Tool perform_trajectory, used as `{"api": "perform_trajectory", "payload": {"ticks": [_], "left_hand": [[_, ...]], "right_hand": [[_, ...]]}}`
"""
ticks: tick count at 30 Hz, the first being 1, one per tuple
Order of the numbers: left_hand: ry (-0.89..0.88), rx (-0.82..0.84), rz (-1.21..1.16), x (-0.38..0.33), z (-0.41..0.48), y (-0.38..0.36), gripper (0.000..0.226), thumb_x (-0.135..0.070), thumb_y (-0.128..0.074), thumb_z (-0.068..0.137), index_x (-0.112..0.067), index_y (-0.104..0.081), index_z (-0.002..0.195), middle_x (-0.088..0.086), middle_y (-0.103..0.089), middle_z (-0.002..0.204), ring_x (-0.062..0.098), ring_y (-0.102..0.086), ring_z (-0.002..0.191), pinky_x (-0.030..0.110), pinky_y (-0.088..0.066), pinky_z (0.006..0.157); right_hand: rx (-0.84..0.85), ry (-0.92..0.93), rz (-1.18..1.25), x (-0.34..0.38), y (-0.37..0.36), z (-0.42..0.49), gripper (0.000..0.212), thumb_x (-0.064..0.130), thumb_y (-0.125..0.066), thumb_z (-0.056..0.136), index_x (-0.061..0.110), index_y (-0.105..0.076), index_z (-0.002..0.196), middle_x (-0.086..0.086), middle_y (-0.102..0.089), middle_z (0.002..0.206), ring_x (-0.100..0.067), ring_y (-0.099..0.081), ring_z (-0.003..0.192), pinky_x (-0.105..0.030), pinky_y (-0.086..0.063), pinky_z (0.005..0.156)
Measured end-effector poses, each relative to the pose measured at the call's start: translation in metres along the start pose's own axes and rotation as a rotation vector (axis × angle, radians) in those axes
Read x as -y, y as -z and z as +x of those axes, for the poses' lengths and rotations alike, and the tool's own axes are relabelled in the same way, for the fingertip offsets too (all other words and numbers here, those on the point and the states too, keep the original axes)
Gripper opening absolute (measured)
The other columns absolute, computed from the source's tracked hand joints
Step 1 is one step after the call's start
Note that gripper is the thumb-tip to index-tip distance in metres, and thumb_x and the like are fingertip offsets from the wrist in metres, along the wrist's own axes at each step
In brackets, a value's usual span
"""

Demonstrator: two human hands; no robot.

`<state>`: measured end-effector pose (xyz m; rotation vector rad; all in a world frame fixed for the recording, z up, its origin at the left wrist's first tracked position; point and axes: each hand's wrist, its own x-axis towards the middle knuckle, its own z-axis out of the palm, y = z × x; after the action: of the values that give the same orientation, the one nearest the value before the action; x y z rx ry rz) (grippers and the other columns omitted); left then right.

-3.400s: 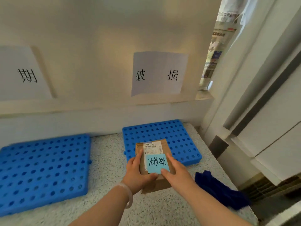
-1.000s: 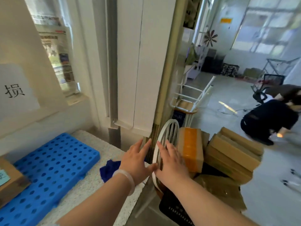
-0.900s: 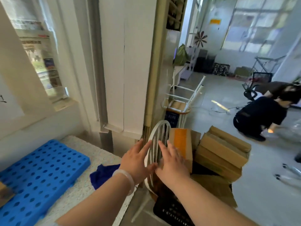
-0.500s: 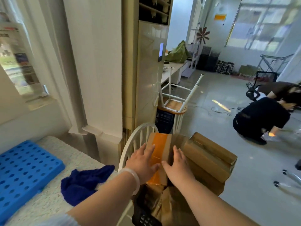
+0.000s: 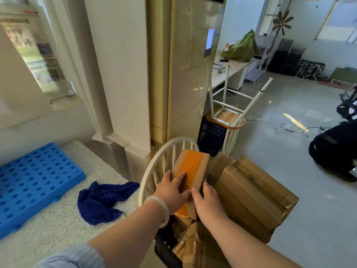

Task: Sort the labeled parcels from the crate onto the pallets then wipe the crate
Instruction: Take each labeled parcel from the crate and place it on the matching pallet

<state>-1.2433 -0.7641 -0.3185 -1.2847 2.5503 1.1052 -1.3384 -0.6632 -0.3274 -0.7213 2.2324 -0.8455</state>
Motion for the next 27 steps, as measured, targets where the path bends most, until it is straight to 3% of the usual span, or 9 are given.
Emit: {"api": "perform_trajectory", "payload": {"ticks": [8, 12, 14, 17, 20, 22, 24, 27], "left_hand": [[0.032, -0.125, -0.371, 0.012, -0.016, 0.032, 0.084, -0.069, -0.057, 0.080, -0.043, -0.018, 0.150, -0.004, -0.019, 0.155, 0.028, -0.032, 0.137, 0.046, -0.039, 0.109], [0.048, -0.157, -0.516, 0.030, -0.026, 0.061, 0.092, -0.067, -0.066, 0.075, -0.042, -0.019, 0.150, 0.000, -0.022, 0.150, 0.029, -0.035, 0.132, 0.043, -0.040, 0.104], [0.051, -0.206, -0.572, 0.043, -0.030, 0.073, 0.087, -0.061, -0.069, 0.076, -0.040, -0.024, 0.148, 0.001, -0.025, 0.148, 0.028, -0.037, 0.129, 0.043, -0.040, 0.103], [0.040, -0.272, -0.751, 0.062, -0.039, 0.088, 0.074, -0.052, -0.067, 0.082, -0.039, -0.030, 0.145, 0.004, -0.033, 0.145, 0.027, -0.044, 0.122, 0.044, -0.044, 0.101], [0.072, -0.262, -0.898, 0.076, -0.051, 0.101, 0.058, -0.042, -0.057, 0.092, -0.042, -0.029, 0.144, -0.001, -0.042, 0.132, 0.023, -0.045, 0.114, 0.039, -0.042, 0.096], [0.054, -0.284, -0.737, 0.090, -0.055, 0.105, 0.050, -0.040, -0.049, 0.097, -0.042, -0.028, 0.143, -0.002, -0.045, 0.132, 0.022, -0.043, 0.117, 0.038, -0.037, 0.100], [0.073, -0.388, -0.521, 0.106, -0.057, 0.111, 0.051, -0.038, -0.047, 0.098, -0.031, -0.033, 0.147, 0.006, -0.038, 0.143, 0.026, -0.039, 0.127, 0.039, -0.034, 0.108], [0.064, -0.505, -0.486, 0.125, -0.062, 0.120, 0.052, -0.037, -0.042, 0.100, -0.035, -0.028, 0.150, 0.003, -0.041, 0.135, 0.016, -0.042, 0.117, 0.031, -0.035, 0.099]], "right_hand": [[-0.045, 0.176, 0.086, 0.041, -0.011, -0.016, 0.059, 0.064, -0.021, 0.094, 0.052, -0.005, 0.150, 0.006, 0.000, 0.163, -0.026, -0.011, 0.148, -0.051, -0.023, 0.116], [0.005, 0.261, 0.165, 0.069, -0.022, -0.025, 0.053, 0.057, -0.024, 0.098, 0.050, -0.016, 0.150, 0.009, -0.003, 0.161, -0.022, -0.014, 0.147, -0.045, -0.022, 0.115], [0.018, 0.289, 0.216, 0.079, -0.031, -0.027, 0.052, 0.054, -0.029, 0.100, 0.048, -0.017, 0.150, 0.011, -0.005, 0.160, -0.021, -0.018, 0.146, -0.042, -0.025, 0.114], [0.029, 0.280, 0.274, 0.092, -0.047, -0.027, 0.068, 0.052, -0.043, 0.097, 0.045, -0.003, 0.152, 0.008, -0.006, 0.161, -0.024, -0.023, 0.145, -0.046, -0.031, 0.114], [0.139, 0.201, 0.318, 0.110, -0.063, -0.028, 0.078, 0.048, -0.048, 0.097, 0.037, 0.004, 0.154, -0.003, -0.023, 0.158, -0.026, -0.035, 0.138, -0.041, -0.032, 0.110], [0.187, 0.193, 0.343, 0.121, -0.072, -0.030, 0.077, 0.047, -0.049, 0.097, 0.036, 0.002, 0.154, -0.004, -0.033, 0.154, -0.025, -0.042, 0.132, -0.036, -0.035, 0.105], [0.199, 0.223, 0.346, 0.131, -0.082, -0.032, 0.074, 0.044, -0.048, 0.098, 0.036, -0.002, 0.155, -0.002, -0.034, 0.154, -0.023, -0.043, 0.131, -0.030, -0.035, 0.098], [0.211, 0.293, 0.309, 0.144, -0.097, -0.035, 0.067, 0.041, -0.046, 0.100, 0.036, -0.008, 0.155, 0.000, -0.027, 0.157, -0.021, -0.038, 0.135, -0.029, -0.035, 0.098]]}}
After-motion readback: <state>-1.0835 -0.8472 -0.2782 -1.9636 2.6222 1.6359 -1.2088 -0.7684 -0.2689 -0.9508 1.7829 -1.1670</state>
